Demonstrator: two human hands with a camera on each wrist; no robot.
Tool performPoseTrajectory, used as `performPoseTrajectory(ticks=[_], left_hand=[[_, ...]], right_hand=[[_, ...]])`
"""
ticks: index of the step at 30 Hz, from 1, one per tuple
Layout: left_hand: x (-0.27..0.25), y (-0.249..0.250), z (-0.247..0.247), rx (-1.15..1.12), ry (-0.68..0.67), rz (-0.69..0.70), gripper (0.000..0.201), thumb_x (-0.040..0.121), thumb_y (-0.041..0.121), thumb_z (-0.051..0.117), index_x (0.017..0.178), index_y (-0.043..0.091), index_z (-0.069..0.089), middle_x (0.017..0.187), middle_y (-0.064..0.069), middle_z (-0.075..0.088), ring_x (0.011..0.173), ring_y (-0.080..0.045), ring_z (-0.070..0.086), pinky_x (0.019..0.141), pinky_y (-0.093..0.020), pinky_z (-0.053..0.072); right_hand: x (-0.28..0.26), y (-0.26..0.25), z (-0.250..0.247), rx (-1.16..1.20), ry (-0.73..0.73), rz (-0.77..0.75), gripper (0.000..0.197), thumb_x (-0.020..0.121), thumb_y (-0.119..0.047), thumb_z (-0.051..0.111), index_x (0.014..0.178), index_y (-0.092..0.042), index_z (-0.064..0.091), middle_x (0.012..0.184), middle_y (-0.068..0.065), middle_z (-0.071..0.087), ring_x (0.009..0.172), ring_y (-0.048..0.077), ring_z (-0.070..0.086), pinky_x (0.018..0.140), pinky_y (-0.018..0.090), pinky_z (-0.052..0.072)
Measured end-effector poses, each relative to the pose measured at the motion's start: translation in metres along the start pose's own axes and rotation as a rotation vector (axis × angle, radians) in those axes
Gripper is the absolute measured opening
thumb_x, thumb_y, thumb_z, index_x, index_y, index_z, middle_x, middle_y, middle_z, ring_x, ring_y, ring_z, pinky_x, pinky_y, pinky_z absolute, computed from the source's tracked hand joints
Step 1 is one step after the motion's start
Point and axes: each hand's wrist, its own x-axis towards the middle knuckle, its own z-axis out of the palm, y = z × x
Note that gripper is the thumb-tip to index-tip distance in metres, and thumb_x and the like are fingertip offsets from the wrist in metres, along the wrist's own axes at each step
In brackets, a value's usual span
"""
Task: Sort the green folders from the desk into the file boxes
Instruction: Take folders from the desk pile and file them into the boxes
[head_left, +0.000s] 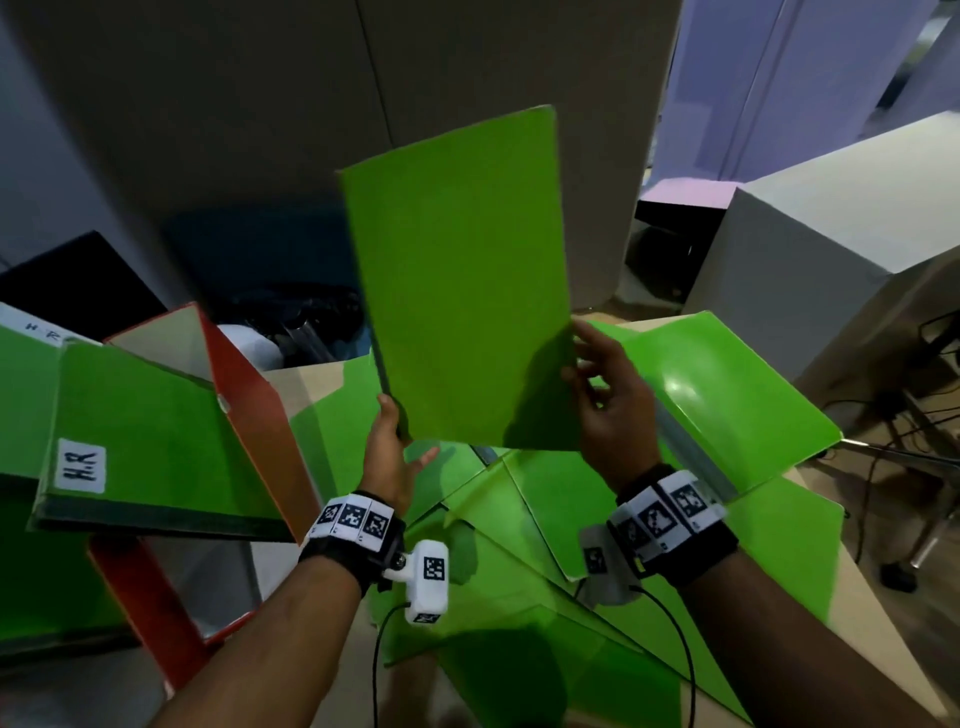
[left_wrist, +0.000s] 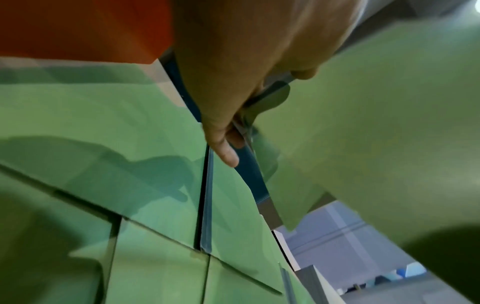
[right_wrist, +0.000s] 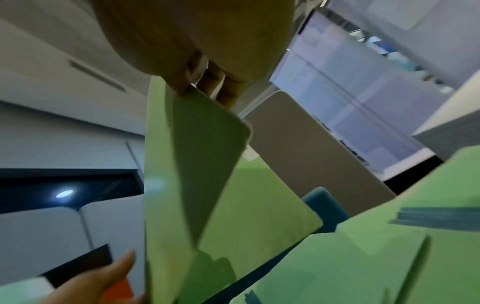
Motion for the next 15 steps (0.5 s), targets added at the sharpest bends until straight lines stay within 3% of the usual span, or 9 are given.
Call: performPoseTrajectory(ticks=[3, 6, 8, 10, 15], left_hand=[[0.000, 0.004, 0.002, 0.094, -0.024, -0.052, 0.066, 0.090, 0.071, 0.029, 0.141, 0.032, 0.042, 0.146, -0.003, 0.047, 0.129, -0.028, 0.046, 0.087, -0.044, 0.047], [-0.001, 0.008, 0.000, 0.132, -0.027, -0.041, 0.069, 0.089, 0.076, 0.016, 0.139, 0.038, 0.043, 0.139, 0.006, 0.051, 0.125, -0.025, 0.048, 0.100, -0.053, 0.036], [-0.001, 0.012, -0.003, 0.117, -0.044, -0.035, 0.075, 0.087, 0.079, 0.012, 0.142, 0.038, 0.041, 0.142, 0.009, 0.050, 0.126, -0.022, 0.047, 0.105, -0.055, 0.031], [0.001, 0.017, -0.006, 0.053, -0.035, -0.029, 0.079, 0.086, 0.080, 0.013, 0.141, 0.034, 0.044, 0.142, 0.006, 0.052, 0.125, -0.022, 0.049, 0.103, -0.053, 0.035], [0.004, 0.038, -0.008, -0.054, 0.078, 0.064, 0.076, 0.091, 0.073, 0.012, 0.138, 0.025, 0.049, 0.137, 0.000, 0.055, 0.120, -0.023, 0.053, 0.097, -0.049, 0.040]], right_hand=[[-0.014, -0.014, 0.016, 0.021, -0.080, -0.094, 0.047, 0.090, 0.004, 0.054, 0.130, -0.021, 0.053, 0.114, -0.014, 0.058, 0.100, -0.008, 0.056, 0.076, 0.020, 0.056], [-0.023, -0.023, 0.024, -0.020, -0.117, -0.248, 0.039, 0.093, -0.010, 0.051, 0.130, -0.022, 0.049, 0.105, 0.008, 0.066, 0.091, 0.019, 0.064, 0.067, 0.038, 0.057], [-0.027, -0.028, 0.028, -0.025, -0.160, -0.298, 0.035, 0.096, -0.016, 0.050, 0.130, -0.021, 0.047, 0.098, 0.019, 0.066, 0.082, 0.030, 0.063, 0.061, 0.042, 0.054], [-0.031, -0.031, 0.030, -0.021, -0.212, -0.319, 0.033, 0.098, -0.020, 0.047, 0.131, -0.022, 0.046, 0.096, 0.020, 0.065, 0.079, 0.033, 0.062, 0.061, 0.044, 0.053], [-0.032, -0.023, 0.029, -0.027, -0.266, -0.277, 0.042, 0.093, -0.009, 0.050, 0.132, -0.025, 0.047, 0.096, 0.015, 0.065, 0.080, 0.027, 0.063, 0.065, 0.039, 0.055]])
